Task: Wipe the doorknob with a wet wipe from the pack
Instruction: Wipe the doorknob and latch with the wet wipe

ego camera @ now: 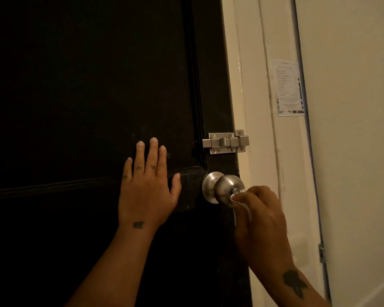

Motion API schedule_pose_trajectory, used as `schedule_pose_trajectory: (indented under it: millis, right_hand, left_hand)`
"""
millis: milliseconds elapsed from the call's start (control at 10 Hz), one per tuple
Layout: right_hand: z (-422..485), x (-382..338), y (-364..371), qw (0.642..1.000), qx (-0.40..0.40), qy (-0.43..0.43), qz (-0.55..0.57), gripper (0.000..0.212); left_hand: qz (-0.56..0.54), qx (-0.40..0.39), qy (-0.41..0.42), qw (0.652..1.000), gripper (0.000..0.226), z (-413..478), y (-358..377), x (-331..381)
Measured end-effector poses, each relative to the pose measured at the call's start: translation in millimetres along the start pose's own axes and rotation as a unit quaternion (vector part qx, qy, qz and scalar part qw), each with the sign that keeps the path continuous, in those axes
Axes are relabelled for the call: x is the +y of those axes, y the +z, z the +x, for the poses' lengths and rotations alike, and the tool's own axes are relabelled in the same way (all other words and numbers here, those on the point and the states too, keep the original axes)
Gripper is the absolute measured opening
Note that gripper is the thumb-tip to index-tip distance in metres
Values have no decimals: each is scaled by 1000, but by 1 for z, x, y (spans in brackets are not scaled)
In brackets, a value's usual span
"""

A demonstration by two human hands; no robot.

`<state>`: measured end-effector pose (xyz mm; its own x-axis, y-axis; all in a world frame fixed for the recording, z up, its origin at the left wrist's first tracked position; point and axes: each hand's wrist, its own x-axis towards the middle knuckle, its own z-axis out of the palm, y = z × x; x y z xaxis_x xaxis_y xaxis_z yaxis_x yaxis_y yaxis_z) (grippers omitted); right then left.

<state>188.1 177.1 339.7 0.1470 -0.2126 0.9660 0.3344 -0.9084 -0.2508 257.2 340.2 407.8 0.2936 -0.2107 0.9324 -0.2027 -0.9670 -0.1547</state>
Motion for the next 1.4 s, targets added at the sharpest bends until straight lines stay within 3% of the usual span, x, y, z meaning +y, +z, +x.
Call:
schedule_pose_trajectory:
  millis: [100, 300, 500, 700, 800, 900, 1000, 1100, 1200, 1300, 1400]
  right_hand:
    - [-1, 2, 7, 998, 42, -4, 46, 11]
    - [1, -1, 15, 990, 101, -25, 100, 29]
    - [15, 2, 21, 983, 132, -59, 111, 17]
    - [-7, 32, 10, 987, 71, -113, 92, 20]
    - [7, 45, -3, 988, 90, -31, 122, 23]
    - [27, 42, -11, 981, 101, -9, 163, 23]
    - [31, 22, -1, 986, 29, -72, 146, 22]
    - [30, 11, 8, 977, -31, -194, 79, 27]
    - [42, 24, 1, 980, -41, -180, 72, 23]
    - [52, 37, -4, 989, -33, -92, 112, 15]
    - [52, 32, -2, 983, -69, -99, 136, 19]
  left_hand:
    - [-3, -1, 2, 1000, 64, -1, 0, -1]
    - [3, -4, 1, 1000, 64, -1, 1, -2]
    - [1, -9, 1, 1000, 64, 0, 1, -2]
    - [4, 0, 7, 1000, 64, -2, 1, -1]
    - [4, 6, 9, 1000, 64, -1, 1, -2]
    - [4, 12, 7, 1000, 64, 0, 1, -2]
    - [3, 14, 4, 1000, 63, 1, 0, 0]
    - [5, 11, 4, 1000, 63, 0, 0, 0]
    - [0, 12, 2, 1000, 63, -2, 1, 0]
    - [2, 20, 4, 1000, 63, -2, 2, -1]
    - [4, 23, 4, 1000, 64, 0, 3, -1]
